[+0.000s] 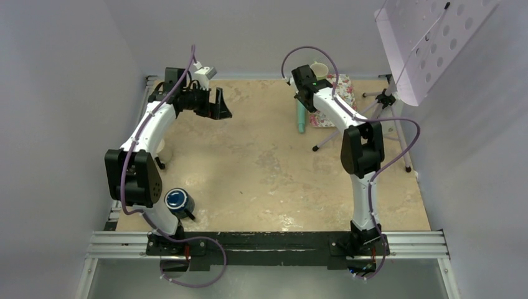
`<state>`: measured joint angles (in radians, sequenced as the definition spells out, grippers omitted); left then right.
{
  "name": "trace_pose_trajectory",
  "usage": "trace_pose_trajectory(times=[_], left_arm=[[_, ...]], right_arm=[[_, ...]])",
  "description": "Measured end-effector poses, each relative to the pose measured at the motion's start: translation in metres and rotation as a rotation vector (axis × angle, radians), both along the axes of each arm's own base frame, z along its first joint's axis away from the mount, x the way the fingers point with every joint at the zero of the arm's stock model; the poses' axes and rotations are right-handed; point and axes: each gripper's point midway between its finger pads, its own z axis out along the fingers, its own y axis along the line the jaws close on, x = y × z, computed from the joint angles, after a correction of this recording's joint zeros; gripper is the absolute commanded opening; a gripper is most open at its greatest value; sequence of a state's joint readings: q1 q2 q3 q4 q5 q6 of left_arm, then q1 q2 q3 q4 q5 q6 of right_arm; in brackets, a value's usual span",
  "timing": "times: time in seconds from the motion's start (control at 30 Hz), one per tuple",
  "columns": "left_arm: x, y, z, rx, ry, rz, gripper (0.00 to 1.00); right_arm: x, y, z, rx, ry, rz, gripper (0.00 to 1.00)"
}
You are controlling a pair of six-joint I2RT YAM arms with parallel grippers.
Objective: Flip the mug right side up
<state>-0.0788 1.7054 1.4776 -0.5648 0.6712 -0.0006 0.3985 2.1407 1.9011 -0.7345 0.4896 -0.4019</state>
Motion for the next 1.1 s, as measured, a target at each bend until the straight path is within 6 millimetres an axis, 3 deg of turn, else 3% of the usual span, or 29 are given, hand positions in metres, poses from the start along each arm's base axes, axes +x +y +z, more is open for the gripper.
trace_pose_trajectory(times=[0.43,0.83,1.1], left_arm=[[-0.002,0.003,0.001,0.026,-0.028,-0.019,1.00],[-0.003,0.003,-0.001,0.030,-0.026,-0.021,1.00],[-0.003,0.003,-0.001,0.031,-0.027,-0.019,1.00]], right_arm=[[0.023,-0.022,-0.023,-0.026,0.078,0.032,0.00],[0.036,-0.062,-0.038,-0.022,0.108,-0.020,0.00],[0.049,-0.061,-0.032,0.036,0.072,-0.024,0.00]])
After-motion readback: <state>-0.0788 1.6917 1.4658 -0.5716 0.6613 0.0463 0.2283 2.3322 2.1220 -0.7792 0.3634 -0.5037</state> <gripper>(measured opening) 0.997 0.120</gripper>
